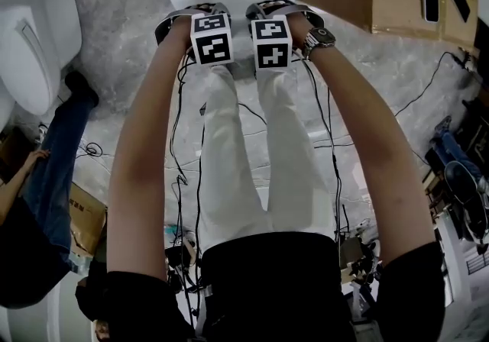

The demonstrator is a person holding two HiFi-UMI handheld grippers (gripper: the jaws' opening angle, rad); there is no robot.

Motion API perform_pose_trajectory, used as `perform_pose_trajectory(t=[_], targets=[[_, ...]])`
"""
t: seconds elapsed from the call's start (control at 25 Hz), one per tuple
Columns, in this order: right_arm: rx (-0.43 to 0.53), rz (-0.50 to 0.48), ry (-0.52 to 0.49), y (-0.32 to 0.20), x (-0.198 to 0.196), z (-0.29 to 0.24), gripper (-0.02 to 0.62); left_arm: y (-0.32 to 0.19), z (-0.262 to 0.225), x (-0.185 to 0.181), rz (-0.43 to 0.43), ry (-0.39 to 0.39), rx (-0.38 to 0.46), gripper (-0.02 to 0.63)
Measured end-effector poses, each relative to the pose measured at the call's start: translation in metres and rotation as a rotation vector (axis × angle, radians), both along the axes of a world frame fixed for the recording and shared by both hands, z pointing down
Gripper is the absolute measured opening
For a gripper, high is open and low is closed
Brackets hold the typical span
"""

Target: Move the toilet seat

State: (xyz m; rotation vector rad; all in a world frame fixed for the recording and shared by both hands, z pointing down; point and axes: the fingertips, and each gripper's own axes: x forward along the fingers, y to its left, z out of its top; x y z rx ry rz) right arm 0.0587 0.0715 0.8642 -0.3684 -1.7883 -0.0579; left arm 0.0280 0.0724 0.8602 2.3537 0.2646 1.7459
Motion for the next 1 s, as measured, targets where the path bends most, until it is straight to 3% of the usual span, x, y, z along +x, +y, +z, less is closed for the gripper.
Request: perform_pose_trajectory(t=[0.4, 0.6, 0.76, 1.0], targets=[[0.119, 0.062, -0.023, -0.002, 0.001, -0.022, 0.235, -0.002, -0.023, -0.002, 0.005, 0.03, 0.01, 0.241], [0.262, 0.011, -0.035, -0.003, 0.001, -0.022, 0.235, -0.004, -0.029, -0.002, 0.016, 0.033, 0.016, 0.238], [0.38, 0.022, -0.063, -0.007, 0.003, -0.026, 0.225, -0.007, -0.036, -0.001, 0.019, 0.036, 0.023, 0.235], [0.438, 0.045, -0.108, -0.006, 0.002, -0.04, 0.201, -0.009, -0.046, -0.001, 0.016, 0.039, 0.047, 0.229]])
